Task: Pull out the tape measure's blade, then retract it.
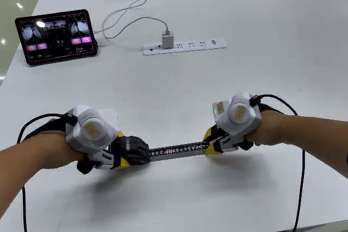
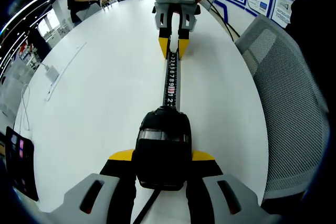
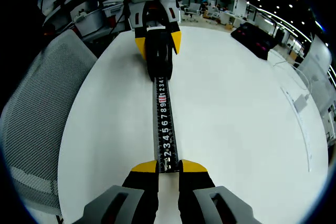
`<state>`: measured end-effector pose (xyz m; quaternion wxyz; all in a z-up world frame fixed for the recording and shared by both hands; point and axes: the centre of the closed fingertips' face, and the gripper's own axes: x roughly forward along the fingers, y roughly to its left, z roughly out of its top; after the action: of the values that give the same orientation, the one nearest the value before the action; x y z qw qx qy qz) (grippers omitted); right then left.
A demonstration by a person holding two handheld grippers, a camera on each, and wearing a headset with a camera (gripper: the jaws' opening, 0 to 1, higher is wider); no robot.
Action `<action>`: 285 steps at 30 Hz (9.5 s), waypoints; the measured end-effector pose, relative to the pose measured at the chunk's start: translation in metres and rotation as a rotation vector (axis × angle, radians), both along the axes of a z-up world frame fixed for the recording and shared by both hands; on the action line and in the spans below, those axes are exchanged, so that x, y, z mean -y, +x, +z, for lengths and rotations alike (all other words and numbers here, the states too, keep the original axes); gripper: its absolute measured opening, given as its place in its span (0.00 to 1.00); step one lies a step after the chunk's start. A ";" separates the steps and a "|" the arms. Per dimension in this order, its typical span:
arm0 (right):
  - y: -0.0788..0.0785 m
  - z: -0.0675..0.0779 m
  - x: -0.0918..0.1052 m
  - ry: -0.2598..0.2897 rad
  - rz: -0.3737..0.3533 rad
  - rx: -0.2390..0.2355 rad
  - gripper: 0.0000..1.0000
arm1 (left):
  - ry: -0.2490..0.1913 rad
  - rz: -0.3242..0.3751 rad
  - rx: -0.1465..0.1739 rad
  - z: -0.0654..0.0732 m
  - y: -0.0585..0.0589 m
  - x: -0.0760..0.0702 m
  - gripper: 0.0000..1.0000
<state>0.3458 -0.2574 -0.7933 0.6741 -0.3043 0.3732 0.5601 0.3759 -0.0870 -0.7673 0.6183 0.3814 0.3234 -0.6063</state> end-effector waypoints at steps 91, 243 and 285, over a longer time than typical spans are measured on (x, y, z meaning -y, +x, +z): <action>-0.006 0.001 0.047 -0.027 -0.048 -0.014 0.10 | -0.005 -0.006 0.000 0.001 0.000 0.001 0.31; -0.012 0.004 0.091 -0.207 -0.051 -0.048 0.15 | 0.070 -0.020 0.013 0.013 0.007 -0.005 0.39; -0.041 0.052 0.105 0.057 -0.518 0.054 0.48 | -0.212 0.485 -0.085 0.040 -0.009 -0.038 0.75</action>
<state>0.3047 -0.3624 -0.7417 0.8130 -0.1946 0.4046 0.3707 0.3669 -0.0487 -0.7277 0.7678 0.1999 0.3658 -0.4864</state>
